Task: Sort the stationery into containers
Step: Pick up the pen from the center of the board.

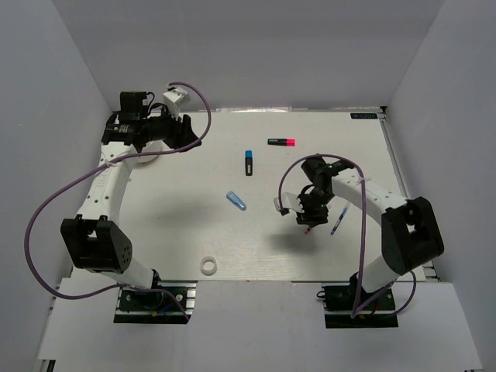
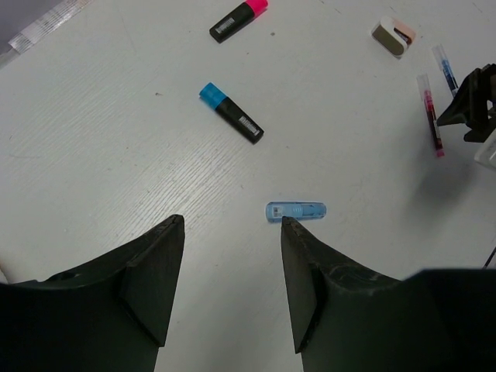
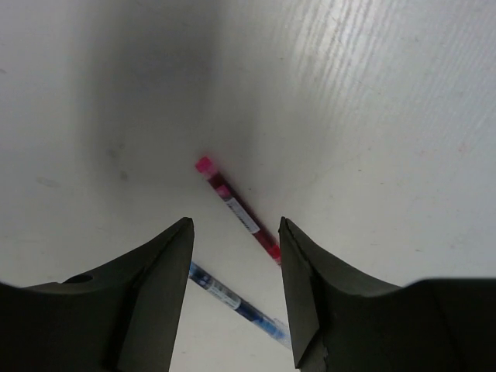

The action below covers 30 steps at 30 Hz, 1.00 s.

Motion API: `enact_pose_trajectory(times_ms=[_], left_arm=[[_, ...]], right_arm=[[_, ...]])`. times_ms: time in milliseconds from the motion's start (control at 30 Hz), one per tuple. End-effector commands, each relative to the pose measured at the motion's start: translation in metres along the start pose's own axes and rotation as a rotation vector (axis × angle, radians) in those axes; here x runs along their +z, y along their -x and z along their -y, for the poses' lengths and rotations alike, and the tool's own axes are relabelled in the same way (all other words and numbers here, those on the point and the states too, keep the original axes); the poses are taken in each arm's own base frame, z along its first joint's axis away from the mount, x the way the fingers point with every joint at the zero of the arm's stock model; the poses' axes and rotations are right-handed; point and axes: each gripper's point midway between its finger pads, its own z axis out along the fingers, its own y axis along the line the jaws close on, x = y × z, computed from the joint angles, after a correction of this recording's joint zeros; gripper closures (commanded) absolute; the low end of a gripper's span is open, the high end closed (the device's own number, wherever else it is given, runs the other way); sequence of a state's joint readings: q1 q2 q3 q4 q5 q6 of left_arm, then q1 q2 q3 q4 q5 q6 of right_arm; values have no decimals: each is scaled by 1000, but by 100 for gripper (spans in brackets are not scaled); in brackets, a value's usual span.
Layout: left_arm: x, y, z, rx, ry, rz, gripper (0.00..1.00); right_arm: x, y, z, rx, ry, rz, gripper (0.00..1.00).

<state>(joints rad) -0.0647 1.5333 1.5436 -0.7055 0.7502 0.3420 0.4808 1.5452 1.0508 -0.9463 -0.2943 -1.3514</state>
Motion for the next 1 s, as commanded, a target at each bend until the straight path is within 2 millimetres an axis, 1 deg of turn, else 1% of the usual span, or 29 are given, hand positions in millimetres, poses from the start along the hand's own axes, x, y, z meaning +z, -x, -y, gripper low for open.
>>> enact_pose_trajectory(times_ms=[0,33,67,100,167,200,267,333,433,567,667,700,800,833,900,933,967], left_arm=[[-8,12,11,40,-2,26,37],[-6,13,15,45,-12,24,37],[-5,13,15,52,-10,29,37],[-6,13,15,51,-10,30,36],[-6,14,15,53,-8,36,36],[-4,16,17,58,-13,38,36],[-3,15,16,53,-13,33,36],[-2,13,16,47,-12,29,36],[1,12,19,50,-22,26,36],[2,12,16,53,-12,24,36],[1,12,15,58,-6,25,36],[1,12,15,59,-6,25,36],[1,10,15,61,-5,21,36],[1,10,15,63,-5,23,36],[0,12,17,71,-8,34,36],[1,9,18,70,-11,36,36],[1,10,18,70,-12,40,36]], right_arm=[[-1,-7,23,-106,-74,-63,46],[2,-9,22,-126,-66,-75,48],[4,-15,23,-141,-74,-102,49],[9,-20,19,-170,-60,-118,50],[13,-29,17,-192,-49,-150,52],[17,-31,15,-209,-35,-157,53],[18,-38,14,-208,-24,-176,53],[21,-40,14,-230,-19,-184,54],[23,-43,21,-252,-39,-201,54],[28,-47,24,-271,-28,-216,57],[35,-54,20,-310,-7,-233,61],[37,-53,18,-325,-1,-232,63],[43,-62,6,-365,32,-252,65],[47,-66,0,-387,46,-257,67],[48,-66,-1,-400,43,-255,73],[49,-65,-2,-405,45,-250,77],[48,-62,-1,-405,37,-239,86]])
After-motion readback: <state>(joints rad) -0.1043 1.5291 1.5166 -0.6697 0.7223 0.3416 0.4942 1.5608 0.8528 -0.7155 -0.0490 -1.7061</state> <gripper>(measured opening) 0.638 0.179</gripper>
